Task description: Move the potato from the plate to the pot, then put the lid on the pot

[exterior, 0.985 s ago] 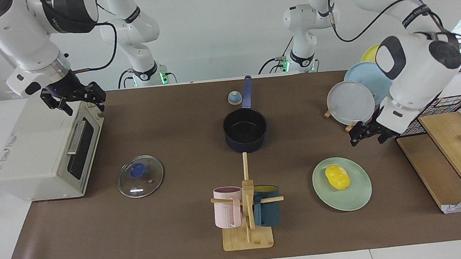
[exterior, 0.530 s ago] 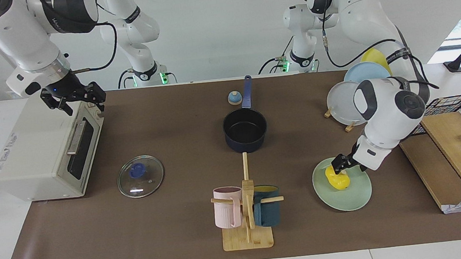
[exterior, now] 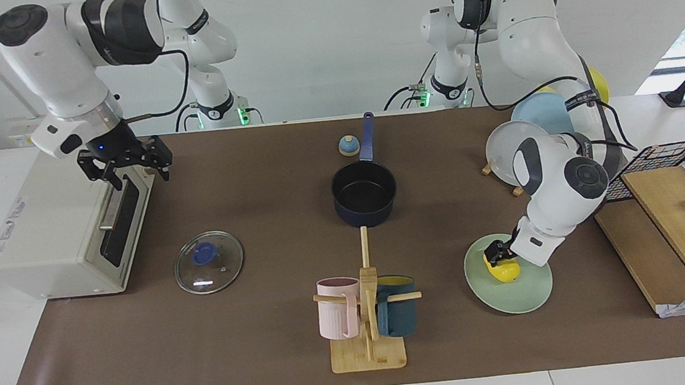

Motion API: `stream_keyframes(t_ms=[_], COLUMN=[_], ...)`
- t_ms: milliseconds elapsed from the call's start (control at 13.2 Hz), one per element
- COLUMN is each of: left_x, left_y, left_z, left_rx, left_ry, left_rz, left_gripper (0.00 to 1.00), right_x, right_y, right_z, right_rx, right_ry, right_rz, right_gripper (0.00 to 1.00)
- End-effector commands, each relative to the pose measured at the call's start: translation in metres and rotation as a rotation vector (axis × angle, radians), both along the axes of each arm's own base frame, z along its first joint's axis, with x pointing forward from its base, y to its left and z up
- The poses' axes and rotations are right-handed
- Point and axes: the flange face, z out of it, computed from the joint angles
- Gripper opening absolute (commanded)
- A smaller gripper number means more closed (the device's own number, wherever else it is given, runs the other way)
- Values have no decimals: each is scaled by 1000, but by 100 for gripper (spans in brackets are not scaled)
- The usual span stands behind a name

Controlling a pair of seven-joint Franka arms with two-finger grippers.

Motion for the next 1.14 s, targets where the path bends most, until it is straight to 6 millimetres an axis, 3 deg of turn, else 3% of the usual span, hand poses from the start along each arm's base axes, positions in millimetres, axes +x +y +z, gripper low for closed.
stream_keyframes(t_ms=[0, 76, 152, 227, 303, 455, 606, 833, 909, 1061], left_x=[-9, -8, -7, -6, -7, -9, -17, -64, -81, -121], left_y=[-3, -2, -1, 0, -2, -20, -18, -31, -46, -92], left_z=[2, 3, 6, 6, 7, 20, 76, 175, 198, 222], left_rx=[23, 23, 22, 28, 39, 60, 43, -32, -39, -48], left_ry=[-21, -23, -29, -25, -22, -18, -61, -15, -3, 18], left_rz=[7, 7, 4, 1, -8, -33, -18, -12, -9, -19], left_gripper=[100, 94, 69, 23, 0, 0, 0, 0, 0, 0], right_x=[10, 3, 1, 5, 8, 9, 10, 12, 17, 18], right_y=[6, 9, 15, 9, 10, 10, 9, 6, 5, -1], right_z=[-49, -67, -84, -109, -128, -134, -136, -134, -126, -126], right_rx=[4, 2, -3, -7, -9, -10, -20, -23, -24, -28], right_ry=[-26, -35, -34, -16, -4, 9, 4, 2, 1, 10], right_rz=[34, 39, 53, 45, 46, 46, 72, 82, 82, 85], right_gripper=[100, 100, 100, 100, 100, 100, 100, 100, 100, 100])
